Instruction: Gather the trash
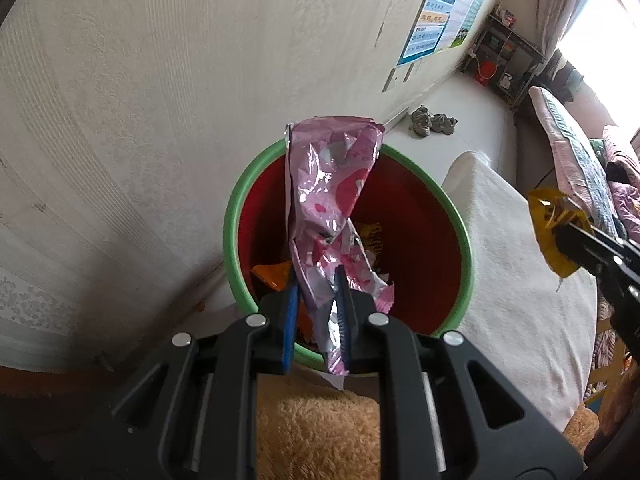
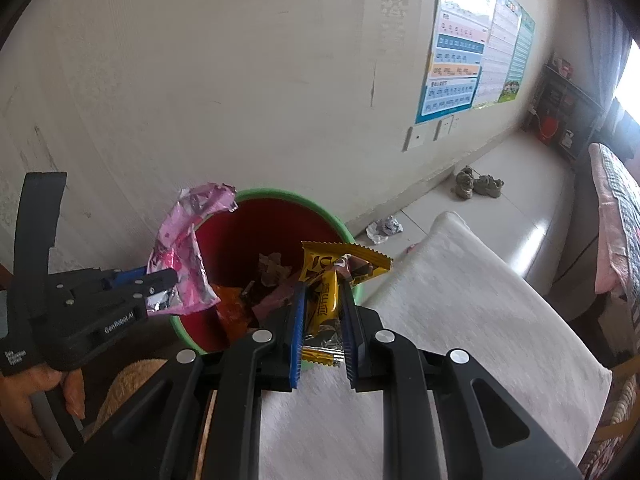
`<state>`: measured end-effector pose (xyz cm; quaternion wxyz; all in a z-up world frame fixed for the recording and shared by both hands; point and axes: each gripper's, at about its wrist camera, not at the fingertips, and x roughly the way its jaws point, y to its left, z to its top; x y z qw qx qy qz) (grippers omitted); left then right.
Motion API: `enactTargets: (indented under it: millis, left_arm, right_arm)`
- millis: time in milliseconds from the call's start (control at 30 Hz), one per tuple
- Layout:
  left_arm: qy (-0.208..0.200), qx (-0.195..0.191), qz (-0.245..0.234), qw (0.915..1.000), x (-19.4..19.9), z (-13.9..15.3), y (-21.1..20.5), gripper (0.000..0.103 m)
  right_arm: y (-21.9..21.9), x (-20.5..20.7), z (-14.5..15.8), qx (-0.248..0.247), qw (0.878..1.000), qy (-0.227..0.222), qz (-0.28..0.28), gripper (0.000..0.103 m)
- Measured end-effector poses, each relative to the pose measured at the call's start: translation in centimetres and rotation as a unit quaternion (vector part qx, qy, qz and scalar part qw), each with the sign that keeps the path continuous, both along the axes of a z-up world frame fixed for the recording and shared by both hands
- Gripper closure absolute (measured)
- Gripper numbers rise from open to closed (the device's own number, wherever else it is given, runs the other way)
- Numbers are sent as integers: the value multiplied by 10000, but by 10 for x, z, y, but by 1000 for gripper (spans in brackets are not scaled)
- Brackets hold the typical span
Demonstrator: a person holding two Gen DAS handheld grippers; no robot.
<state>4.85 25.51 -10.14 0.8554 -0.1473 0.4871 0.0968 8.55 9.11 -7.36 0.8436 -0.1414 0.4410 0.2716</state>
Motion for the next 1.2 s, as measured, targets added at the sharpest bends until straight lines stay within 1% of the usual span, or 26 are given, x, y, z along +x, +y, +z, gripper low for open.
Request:
enactTargets:
  millis: [300, 500, 700, 733, 800, 833, 867, 900, 933, 967, 1033, 1100, 1133, 1167, 1200]
  left_arm:
    - [143, 49, 39, 9999, 8, -11, 3, 87]
    - [178, 80, 72, 9998, 16, -14, 3, 87]
    - [207, 100, 171, 9996, 16, -18, 2, 87]
    - [214, 106, 187, 9995, 15, -19, 2, 85]
    - [216, 138, 256, 9993, 14, -20, 4, 71]
    - [165, 154, 317, 9992, 12, -20, 5, 57]
    - [126, 163, 357, 9992, 11, -20, 6, 53]
    - [115, 171, 395, 9990, 11, -20, 7, 52]
    - [129, 172, 403, 9990, 11, -20, 7, 51]
    - [143, 175, 401, 9989, 11, -21, 7, 51]
    - [144, 181, 391, 9990, 11, -20, 4, 50]
    - [104, 149, 387, 9991, 10, -16, 1, 50]
    - [56, 116, 389, 9992, 9, -14, -1, 48]
    - [3, 91, 392, 9992, 8, -11, -4, 43]
    - [-91, 60, 388, 9992, 6, -7, -9, 42]
  right_arm:
    - [17, 1, -5, -5, 9998, 114, 177, 86]
    - [25, 7, -8, 12, 9995, 187, 241, 86]
    - [31, 10, -8, 83, 9992, 154, 359, 86]
    - [32, 11, -8, 104, 9991, 147, 376, 85]
    - [32, 12, -7, 151, 9990, 138, 404, 77]
    - [33, 12, -6, 184, 9989, 125, 411, 72]
    - [32, 12, -5, 223, 9988, 104, 419, 67]
    - [31, 11, -4, 258, 9987, 71, 423, 64]
    - [31, 11, -3, 270, 9987, 43, 419, 58]
    - [30, 10, -2, 271, 9988, 11, 412, 55]
    - [26, 8, 1, 273, 9988, -56, 401, 53]
    - [20, 6, 6, 303, 9988, -128, 358, 49]
    - [16, 5, 9, 329, 9988, -165, 322, 46]
    - [8, 3, 14, 377, 9987, -211, 255, 42]
    - [2, 1, 17, 410, 9987, -231, 203, 41]
